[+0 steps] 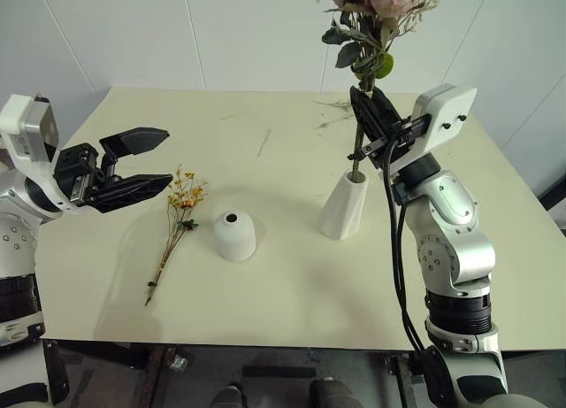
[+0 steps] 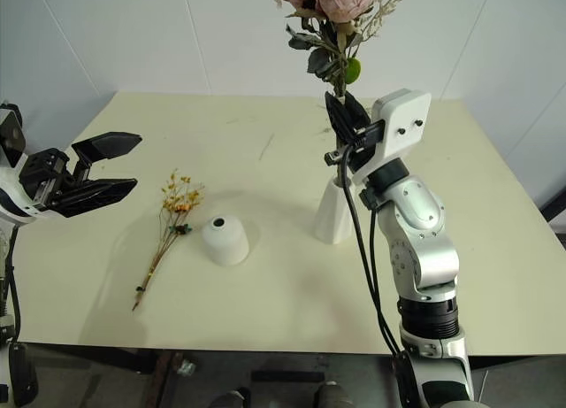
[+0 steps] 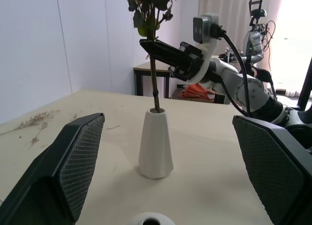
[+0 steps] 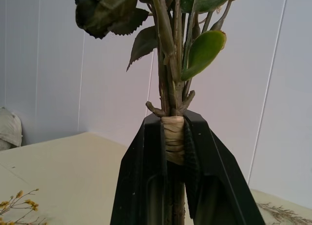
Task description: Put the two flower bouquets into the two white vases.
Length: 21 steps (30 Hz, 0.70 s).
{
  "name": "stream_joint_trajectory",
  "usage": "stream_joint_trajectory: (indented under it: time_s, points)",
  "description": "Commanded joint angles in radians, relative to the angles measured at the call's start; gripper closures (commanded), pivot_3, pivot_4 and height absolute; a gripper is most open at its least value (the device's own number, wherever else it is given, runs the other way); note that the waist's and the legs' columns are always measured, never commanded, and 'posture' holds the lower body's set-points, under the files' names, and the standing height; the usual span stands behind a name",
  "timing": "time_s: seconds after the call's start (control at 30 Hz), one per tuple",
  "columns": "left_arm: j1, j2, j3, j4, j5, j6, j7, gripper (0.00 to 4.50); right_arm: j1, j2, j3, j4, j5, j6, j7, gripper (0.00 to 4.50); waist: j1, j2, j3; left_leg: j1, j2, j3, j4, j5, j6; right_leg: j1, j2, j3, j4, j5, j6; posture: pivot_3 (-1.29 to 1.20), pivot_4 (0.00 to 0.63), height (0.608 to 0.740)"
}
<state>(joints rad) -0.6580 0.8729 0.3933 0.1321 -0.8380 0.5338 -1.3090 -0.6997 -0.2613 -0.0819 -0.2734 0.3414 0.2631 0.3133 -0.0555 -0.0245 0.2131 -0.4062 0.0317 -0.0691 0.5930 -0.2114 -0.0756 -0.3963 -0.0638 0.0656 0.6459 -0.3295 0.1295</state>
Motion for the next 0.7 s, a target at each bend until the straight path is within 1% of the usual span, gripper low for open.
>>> stream_joint_trajectory:
  time_s: [0.03, 0.47, 0.7]
  points:
    - [-0.032, 0.011, 0.024, -0.008, -0.022, 0.005, 0.005, 0.0, 0.009, 0.009, 0.002, -0.031, -0.003, -0.036, 0.005, 4.38, 0.0, 0.0, 0.0, 0.0, 0.0, 0.0, 0.0, 0.0, 0.0, 0.0, 0.0, 0.0, 0.0, 0.0, 0.0, 0.0, 0.15, 0.74]
    - [-0.04, 0.004, 0.031, -0.02, -0.027, 0.009, 0.014, 0.0, 0.056, 0.036, 0.01, 0.061, -0.035, -0.134, 0.011, 4.38, 0.0, 0.0, 0.0, 0.0, 0.0, 0.0, 0.0, 0.0, 0.0, 0.0, 0.0, 0.0, 0.0, 0.0, 0.0, 0.0, 0.15, 0.74]
    - [-0.036, 0.015, 0.043, -0.024, -0.033, 0.011, 0.017, 0.0, 0.096, 0.036, -0.002, 0.067, -0.031, -0.152, 0.009, 4.38, 0.0, 0.0, 0.0, 0.0, 0.0, 0.0, 0.0, 0.0, 0.0, 0.0, 0.0, 0.0, 0.0, 0.0, 0.0, 0.0, 0.15, 0.74]
